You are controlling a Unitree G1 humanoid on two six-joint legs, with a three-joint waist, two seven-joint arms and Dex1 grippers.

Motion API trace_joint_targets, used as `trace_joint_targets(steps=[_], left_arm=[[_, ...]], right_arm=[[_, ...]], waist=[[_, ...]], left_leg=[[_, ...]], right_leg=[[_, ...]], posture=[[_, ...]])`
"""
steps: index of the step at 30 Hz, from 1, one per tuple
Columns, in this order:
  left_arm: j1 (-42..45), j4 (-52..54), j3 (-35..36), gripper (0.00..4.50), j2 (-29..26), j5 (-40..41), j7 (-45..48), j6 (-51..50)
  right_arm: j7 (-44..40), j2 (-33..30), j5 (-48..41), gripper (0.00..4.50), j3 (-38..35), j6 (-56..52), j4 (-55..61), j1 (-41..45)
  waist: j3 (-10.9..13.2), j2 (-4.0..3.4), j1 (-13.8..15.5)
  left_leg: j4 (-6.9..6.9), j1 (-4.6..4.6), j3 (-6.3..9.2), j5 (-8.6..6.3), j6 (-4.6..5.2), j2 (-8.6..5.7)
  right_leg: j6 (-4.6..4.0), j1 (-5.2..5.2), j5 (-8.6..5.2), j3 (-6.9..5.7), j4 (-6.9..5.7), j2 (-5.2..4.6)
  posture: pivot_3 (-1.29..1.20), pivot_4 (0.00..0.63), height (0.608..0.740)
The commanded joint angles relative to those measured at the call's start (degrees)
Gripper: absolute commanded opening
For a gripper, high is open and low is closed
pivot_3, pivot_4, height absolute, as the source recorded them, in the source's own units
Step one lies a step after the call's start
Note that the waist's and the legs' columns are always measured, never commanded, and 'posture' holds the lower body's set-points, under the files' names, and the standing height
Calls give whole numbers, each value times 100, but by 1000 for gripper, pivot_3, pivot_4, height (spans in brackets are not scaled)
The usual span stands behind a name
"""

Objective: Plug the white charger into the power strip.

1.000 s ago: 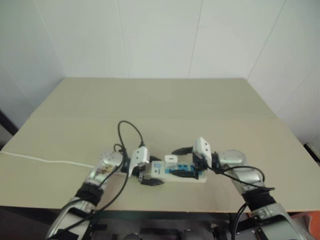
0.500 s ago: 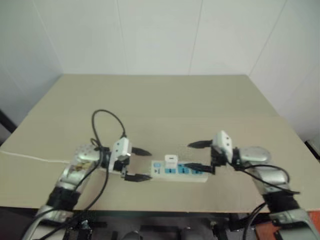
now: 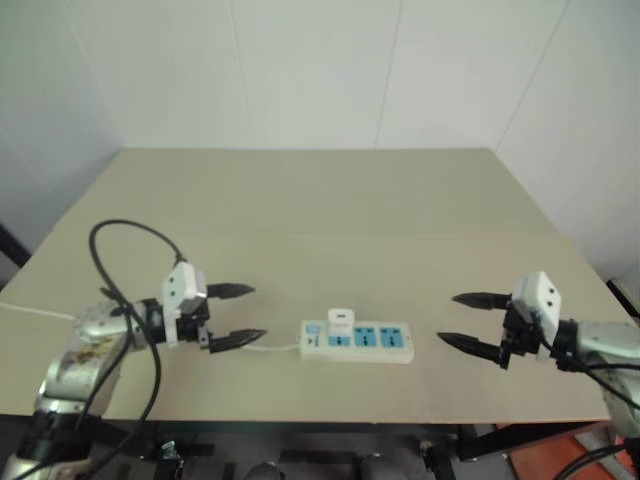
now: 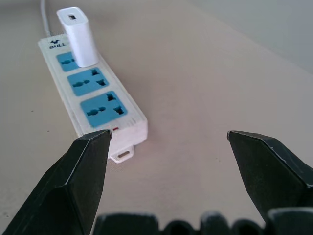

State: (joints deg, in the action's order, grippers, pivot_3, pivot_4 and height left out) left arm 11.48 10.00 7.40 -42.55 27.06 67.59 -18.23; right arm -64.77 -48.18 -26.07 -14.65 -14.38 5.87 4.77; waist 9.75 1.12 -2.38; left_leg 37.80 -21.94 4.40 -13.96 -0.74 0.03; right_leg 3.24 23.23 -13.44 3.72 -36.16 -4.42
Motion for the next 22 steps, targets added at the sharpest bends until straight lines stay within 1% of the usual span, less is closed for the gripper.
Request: trace_joint_targets(steps=[1, 5, 13, 16, 22], left_arm=[[-296, 505, 305, 4475, -90, 229, -228, -192], [-587, 667, 609, 4475, -36, 251, -645, -259], [-761, 710, 901, 4475, -229, 402, -707, -318], [-763, 738, 899, 4475, -190, 494, -753, -406], [-561, 658, 629, 4475, -167, 461, -756, -411]], right_arm=[[136, -102, -187, 4500, -360, -123, 346, -124], [269, -84, -248, 4500, -559, -234, 511, -285], [320, -171, -255, 4500, -688, -310, 622, -401], [363, -225, -237, 4500, -761, -348, 649, -454], [532, -258, -149, 4500, -861, -305, 792, -570]], waist=[[1, 0, 3], [1, 0, 12], [1, 0, 19], [1, 0, 22], [1, 0, 24]], left_leg=[[0, 0, 0, 0, 0, 0], [0, 5, -1, 0, 0, 1], [0, 4, -4, 0, 0, 1], [0, 4, -4, 0, 0, 1], [0, 3, -5, 0, 0, 0]], right_leg=[[0, 0, 0, 0, -1, 0], [0, -4, 0, 0, -1, 1], [0, -5, 0, 0, 4, 0], [0, -6, 0, 0, 4, 0], [0, -6, 1, 0, 4, 0]], posture=[[0, 150, 740], [0, 150, 740], [0, 150, 740], [0, 150, 740], [0, 150, 740]])
